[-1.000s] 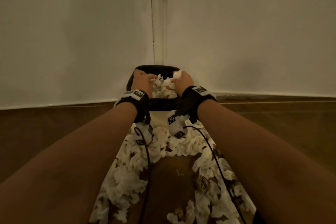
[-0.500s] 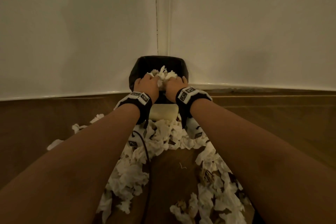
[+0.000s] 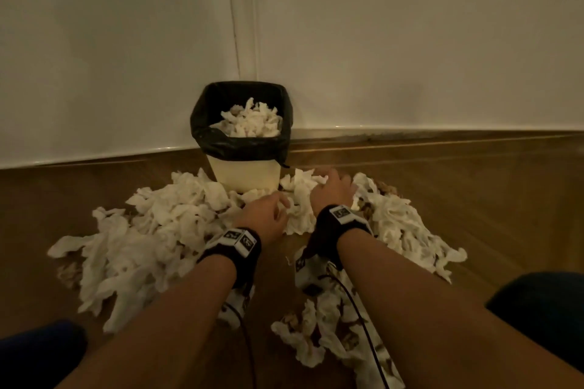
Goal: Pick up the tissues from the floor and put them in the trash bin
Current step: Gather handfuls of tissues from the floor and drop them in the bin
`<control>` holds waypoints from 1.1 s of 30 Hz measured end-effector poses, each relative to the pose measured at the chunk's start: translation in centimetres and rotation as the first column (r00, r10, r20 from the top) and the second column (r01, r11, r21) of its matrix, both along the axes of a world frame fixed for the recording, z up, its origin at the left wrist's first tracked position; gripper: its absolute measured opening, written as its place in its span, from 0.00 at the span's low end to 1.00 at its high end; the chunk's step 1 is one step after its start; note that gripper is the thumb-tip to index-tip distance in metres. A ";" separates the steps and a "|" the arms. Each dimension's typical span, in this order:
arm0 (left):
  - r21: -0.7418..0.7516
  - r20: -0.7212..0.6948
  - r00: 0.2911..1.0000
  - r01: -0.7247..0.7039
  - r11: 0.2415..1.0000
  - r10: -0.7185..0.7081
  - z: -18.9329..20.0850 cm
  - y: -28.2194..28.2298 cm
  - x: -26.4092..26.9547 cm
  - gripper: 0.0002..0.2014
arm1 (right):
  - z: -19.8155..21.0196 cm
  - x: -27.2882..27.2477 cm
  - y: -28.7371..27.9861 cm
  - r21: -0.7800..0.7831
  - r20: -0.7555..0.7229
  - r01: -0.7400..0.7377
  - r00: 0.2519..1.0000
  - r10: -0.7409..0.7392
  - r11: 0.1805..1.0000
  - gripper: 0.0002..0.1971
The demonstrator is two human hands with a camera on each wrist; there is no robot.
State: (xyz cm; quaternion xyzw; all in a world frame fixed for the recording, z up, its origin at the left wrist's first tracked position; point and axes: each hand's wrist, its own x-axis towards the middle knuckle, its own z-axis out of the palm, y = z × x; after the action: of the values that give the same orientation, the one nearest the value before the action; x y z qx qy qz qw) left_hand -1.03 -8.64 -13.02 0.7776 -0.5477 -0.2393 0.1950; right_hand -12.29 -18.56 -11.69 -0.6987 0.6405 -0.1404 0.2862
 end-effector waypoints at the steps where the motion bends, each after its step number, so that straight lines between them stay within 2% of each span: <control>1: 0.046 -0.012 0.999 0.054 0.997 -0.053 -1.1 0.7 -0.8 0.07 | -1.1 -1.2 0.6 0.081 -0.008 0.005 1.000 -0.005 0.997 0.20; 4: 0.196 -0.067 0.980 0.197 0.960 -0.188 -4.3 2.6 -3.0 0.11 | -3.8 -3.9 2.2 0.250 -0.028 0.037 0.999 -0.031 0.967 0.20; 7: 0.378 -0.098 0.944 0.328 0.866 -0.315 -7.3 4.3 -4.9 0.17 | -5.5 -5.3 3.4 0.342 -0.073 0.054 0.997 -0.031 0.938 0.19; 13: 0.541 -0.046 0.869 0.437 0.719 -0.493 -10.1 6.6 -6.8 0.36 | -7.3 -6.7 5.0 0.339 -0.167 0.057 0.986 0.001 0.939 0.19; 17: 0.651 0.025 0.802 0.440 0.619 -0.596 -11.3 7.3 -7.5 0.47 | -8.0 -7.4 5.8 0.359 -0.197 0.073 0.980 -0.001 0.930 0.20; 21: 0.657 0.049 0.835 0.387 0.648 -0.548 -12.1 8.3 -8.3 0.45 | -8.3 -7.8 6.3 0.354 -0.202 0.068 0.979 0.005 0.933 0.21; 27: 0.571 0.023 0.880 0.377 0.729 -0.474 -11.7 8.1 -9.2 0.31 | -8.6 -8.0 6.6 0.353 -0.182 0.067 0.983 -0.002 0.933 0.21; 31: 0.434 0.036 0.913 0.351 0.830 -0.405 -11.3 7.8 -9.0 0.20 | -8.7 -8.1 6.6 0.363 -0.184 0.051 0.983 0.018 0.930 0.23; 33: 0.429 0.029 0.919 0.344 0.835 -0.393 -11.0 7.6 -8.9 0.17 | -8.8 -8.1 6.7 0.363 -0.181 0.048 0.983 0.020 0.930 0.23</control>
State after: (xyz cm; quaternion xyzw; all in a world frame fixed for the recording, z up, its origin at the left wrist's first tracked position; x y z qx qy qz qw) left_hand -9.95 -1.03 -24.07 0.6933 -0.6341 -0.3377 -0.0569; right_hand -20.36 -11.89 -20.45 -0.6383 0.6839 0.0436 0.3507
